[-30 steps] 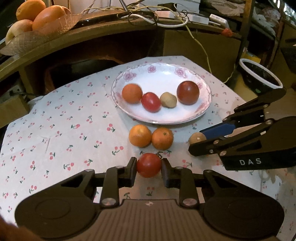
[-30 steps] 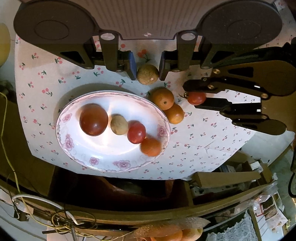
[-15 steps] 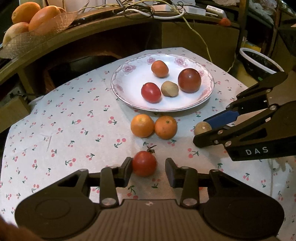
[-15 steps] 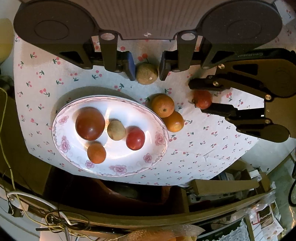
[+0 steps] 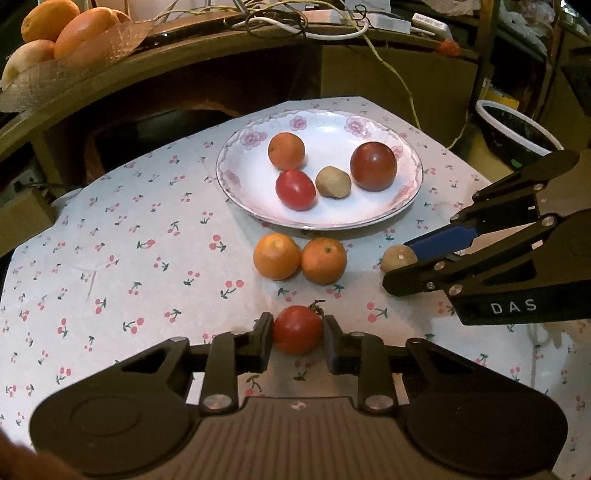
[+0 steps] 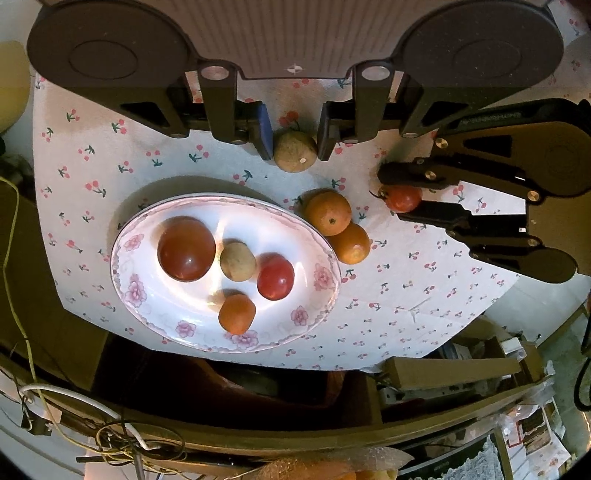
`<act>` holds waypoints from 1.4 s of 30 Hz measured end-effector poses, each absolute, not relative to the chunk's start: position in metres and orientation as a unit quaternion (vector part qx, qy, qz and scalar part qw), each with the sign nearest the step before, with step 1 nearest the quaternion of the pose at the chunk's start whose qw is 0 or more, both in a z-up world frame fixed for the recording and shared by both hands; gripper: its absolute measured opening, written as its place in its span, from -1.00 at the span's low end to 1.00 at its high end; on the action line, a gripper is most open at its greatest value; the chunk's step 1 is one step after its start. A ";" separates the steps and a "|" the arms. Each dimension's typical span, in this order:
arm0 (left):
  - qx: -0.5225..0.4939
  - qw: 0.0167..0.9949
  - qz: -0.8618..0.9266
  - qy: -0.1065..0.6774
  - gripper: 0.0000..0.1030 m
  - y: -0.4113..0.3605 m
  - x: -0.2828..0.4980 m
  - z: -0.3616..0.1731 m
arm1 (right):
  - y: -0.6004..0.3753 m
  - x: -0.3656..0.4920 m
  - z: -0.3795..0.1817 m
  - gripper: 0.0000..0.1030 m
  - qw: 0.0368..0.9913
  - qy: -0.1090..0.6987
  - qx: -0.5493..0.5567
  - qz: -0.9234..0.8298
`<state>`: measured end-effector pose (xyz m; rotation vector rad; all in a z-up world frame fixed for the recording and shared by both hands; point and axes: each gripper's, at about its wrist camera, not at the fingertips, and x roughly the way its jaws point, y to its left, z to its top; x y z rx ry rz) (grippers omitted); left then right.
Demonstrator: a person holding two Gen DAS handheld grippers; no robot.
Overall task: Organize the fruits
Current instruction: 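Carry the red tomato with the left tool while the right tool carries the kiwi over the plate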
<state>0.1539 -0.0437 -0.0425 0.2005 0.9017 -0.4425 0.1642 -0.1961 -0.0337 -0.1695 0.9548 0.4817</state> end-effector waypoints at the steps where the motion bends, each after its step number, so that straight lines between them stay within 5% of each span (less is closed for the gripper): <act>1: 0.094 0.872 -0.213 0.430 -0.36 -0.044 0.154 -0.041 | -0.196 0.164 -0.033 -0.49 0.858 0.453 -0.079 0.230; 42: 0.074 0.894 -0.205 0.392 -0.37 -0.074 0.204 -0.019 | -0.220 0.196 -0.016 -0.49 0.889 0.421 -0.018 0.177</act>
